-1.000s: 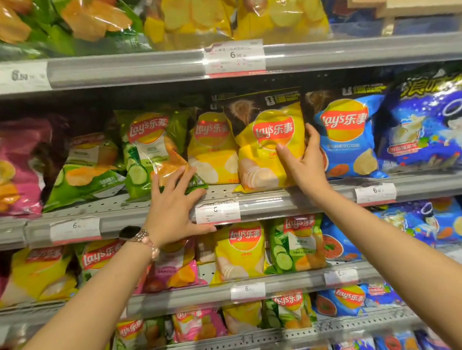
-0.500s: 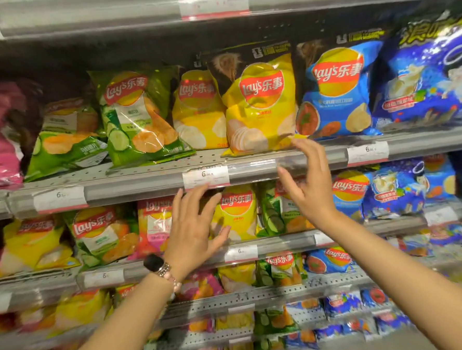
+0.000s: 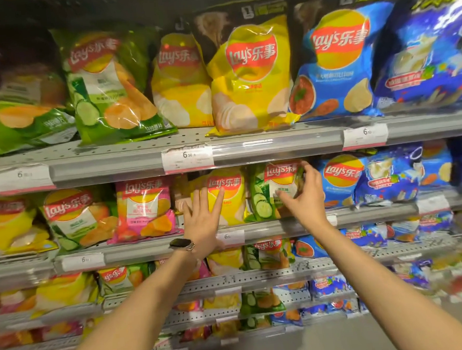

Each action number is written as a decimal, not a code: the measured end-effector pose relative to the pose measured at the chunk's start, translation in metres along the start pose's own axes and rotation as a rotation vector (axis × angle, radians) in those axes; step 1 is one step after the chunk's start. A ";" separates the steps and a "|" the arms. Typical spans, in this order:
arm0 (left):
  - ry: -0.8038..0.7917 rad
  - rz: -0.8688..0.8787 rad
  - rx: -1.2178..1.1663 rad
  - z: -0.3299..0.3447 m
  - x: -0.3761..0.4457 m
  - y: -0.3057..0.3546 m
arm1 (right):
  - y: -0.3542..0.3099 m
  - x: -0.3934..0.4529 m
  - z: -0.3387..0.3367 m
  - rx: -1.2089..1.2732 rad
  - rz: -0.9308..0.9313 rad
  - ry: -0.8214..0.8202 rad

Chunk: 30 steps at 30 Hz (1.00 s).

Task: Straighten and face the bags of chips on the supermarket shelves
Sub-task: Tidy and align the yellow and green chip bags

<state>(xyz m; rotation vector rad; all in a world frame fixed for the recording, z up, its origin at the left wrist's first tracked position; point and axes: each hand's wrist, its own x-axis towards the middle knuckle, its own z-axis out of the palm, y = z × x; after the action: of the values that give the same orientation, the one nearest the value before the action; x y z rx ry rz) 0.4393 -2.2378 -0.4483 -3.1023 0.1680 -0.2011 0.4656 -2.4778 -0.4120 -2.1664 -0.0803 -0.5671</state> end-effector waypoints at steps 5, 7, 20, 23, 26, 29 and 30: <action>0.028 -0.014 0.051 0.006 0.005 0.000 | 0.013 0.012 0.003 0.091 0.132 0.003; 0.033 -0.019 0.065 0.007 0.005 0.001 | 0.018 0.015 0.003 0.145 0.184 -0.014; 0.059 -0.076 0.170 0.003 0.001 0.012 | 0.037 0.014 0.011 0.424 0.396 -0.232; 0.065 -0.072 0.174 0.006 0.001 0.011 | 0.037 0.016 0.006 0.438 0.382 -0.219; 0.078 -0.076 0.178 0.007 0.000 0.012 | 0.032 0.014 0.002 0.467 0.351 -0.170; 0.111 -0.083 0.188 0.006 -0.001 0.013 | 0.021 0.010 0.001 0.505 0.321 -0.142; 0.103 -0.083 0.185 0.006 -0.001 0.013 | 0.015 0.008 0.001 0.513 0.307 -0.141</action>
<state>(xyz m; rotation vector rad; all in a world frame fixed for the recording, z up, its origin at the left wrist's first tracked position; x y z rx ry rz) 0.4378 -2.2507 -0.4545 -2.9184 0.0209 -0.3573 0.4775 -2.4877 -0.4205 -1.6709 0.0293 -0.1874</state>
